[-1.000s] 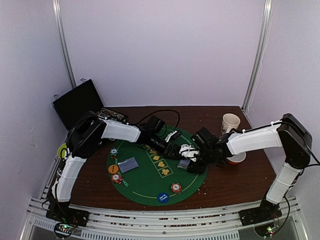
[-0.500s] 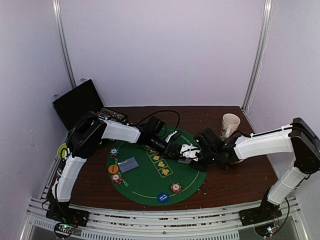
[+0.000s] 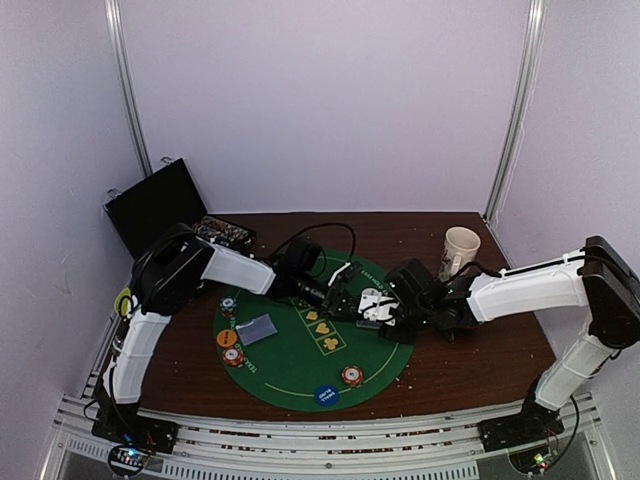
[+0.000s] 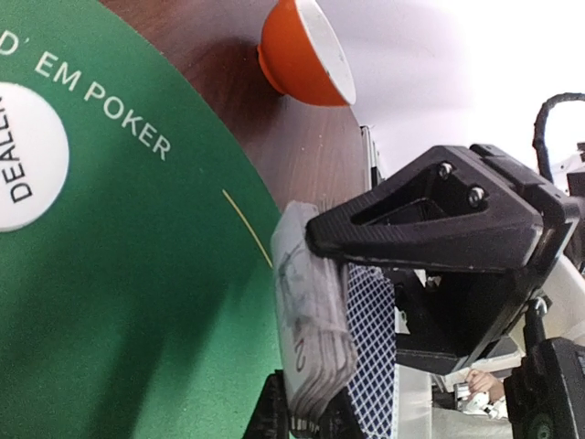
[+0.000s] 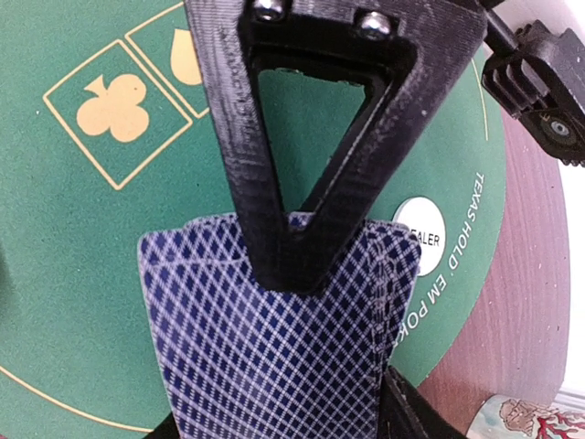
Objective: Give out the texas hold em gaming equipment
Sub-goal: Pass from the right arm to the left, then pass from the left arm to the right
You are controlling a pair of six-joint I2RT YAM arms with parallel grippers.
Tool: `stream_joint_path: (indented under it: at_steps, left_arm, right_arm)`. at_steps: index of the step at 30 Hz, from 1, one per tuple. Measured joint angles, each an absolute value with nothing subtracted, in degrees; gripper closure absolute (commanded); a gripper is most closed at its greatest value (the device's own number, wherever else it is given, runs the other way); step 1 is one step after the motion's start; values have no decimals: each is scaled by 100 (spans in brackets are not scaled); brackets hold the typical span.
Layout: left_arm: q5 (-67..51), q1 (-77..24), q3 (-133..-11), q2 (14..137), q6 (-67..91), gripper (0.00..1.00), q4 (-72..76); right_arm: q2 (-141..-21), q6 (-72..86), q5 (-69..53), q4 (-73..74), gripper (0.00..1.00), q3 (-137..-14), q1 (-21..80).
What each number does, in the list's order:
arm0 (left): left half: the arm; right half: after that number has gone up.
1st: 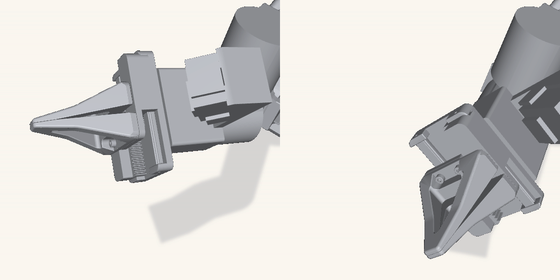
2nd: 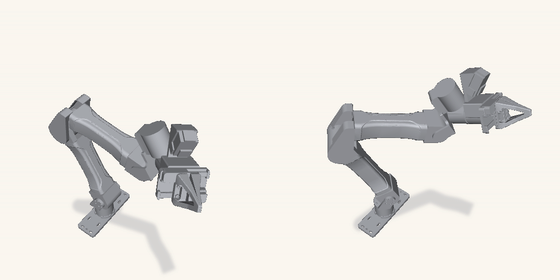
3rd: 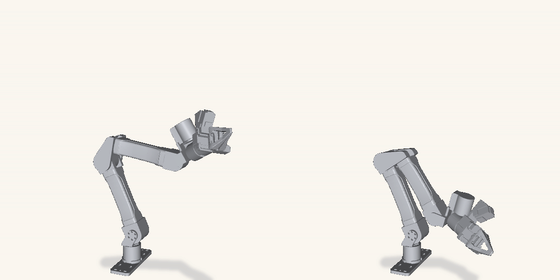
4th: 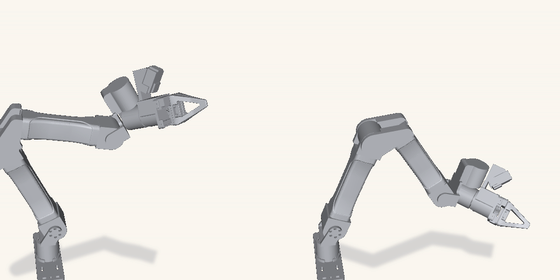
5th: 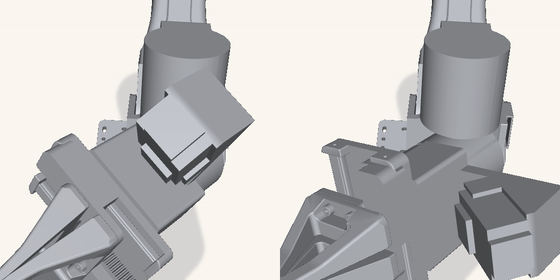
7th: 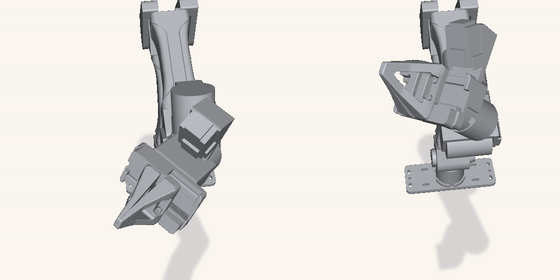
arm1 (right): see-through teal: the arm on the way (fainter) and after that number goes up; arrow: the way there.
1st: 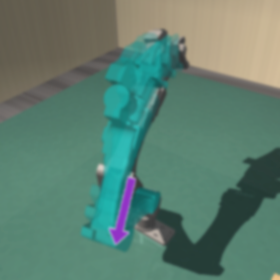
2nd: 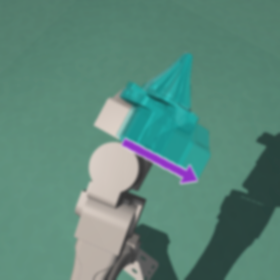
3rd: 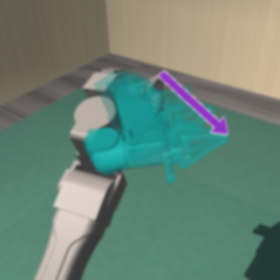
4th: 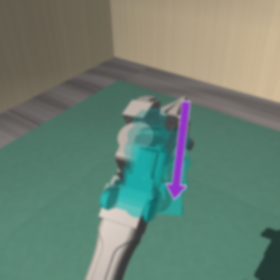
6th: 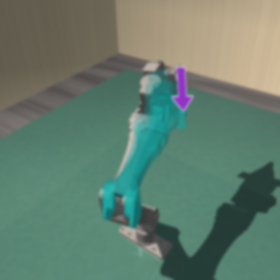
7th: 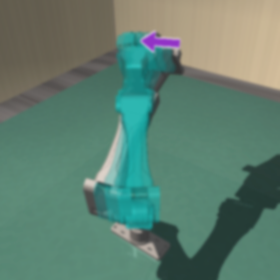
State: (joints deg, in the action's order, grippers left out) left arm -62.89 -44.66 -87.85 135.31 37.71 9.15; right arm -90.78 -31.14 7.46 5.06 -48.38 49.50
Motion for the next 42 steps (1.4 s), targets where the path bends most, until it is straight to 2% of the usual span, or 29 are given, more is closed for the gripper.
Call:
stream_joint_path:
  at_steps: [2, 4, 5, 7, 15, 21, 28, 31, 32, 33, 36, 39, 42]
  left_arm:
    - [-6311, -4456, -8696, 13513, 3881, 100, 1107]
    - [-6344, -4451, -8567, 13487, 4014, 100, 1341]
    - [-6377, -4451, -8512, 13465, 4084, 100, 1455]
    - [-6464, -4453, -8407, 13430, 4200, 100, 1647]
    - [-6573, -4423, -8121, 13367, 4689, 100, 2451]
    - [-6576, -4423, -8097, 13246, 4611, 100, 2508]
    - [-6563, -4410, -8097, 13161, 4434, 100, 2467]
    - [-6482, -4399, -8097, 13161, 4381, 100, 2366]
    - [-6453, -4397, -8097, 13161, 4357, 98, 2340]
    - [-6445, -4397, -8099, 13161, 4329, 87, 2329]
    - [-6412, -4401, -8117, 13159, 4191, 63, 2233]
    - [-6423, -4427, -8162, 13157, 4073, 56, 2062]
    - [-6383, -4480, -8311, 13157, 3848, 58, 1699]
  right_arm:
    - [-9078, -3138, 757, 495, 40, -4845, 4954]
    - [-9078, -3164, 735, 497, 9, -4847, 4967]
    - [-9078, -3157, 740, 493, 2, -4847, 4976]
    - [-9065, -3124, 790, 390, 0, -4847, 4965]
    - [-8971, -3107, 626, 263, 1, -4845, 4831]
    - [-8973, -3129, 270, 460, 15, -4943, 4748]
    - [-8980, -3111, 106, 652, 43, -5013, 4746]
    - [-8978, -3096, 102, 679, 46, -5026, 4744]
    - [-8980, -3083, 104, 683, 47, -5030, 4744]
    - [-8980, -3072, 115, 685, 47, -5030, 4744]
    - [-8980, -3068, 134, 692, 47, -5033, 4748]
    - [-8980, -3065, 261, 674, 47, -5033, 4748]
    - [-8980, -3065, 384, 655, 46, -5050, 4748]
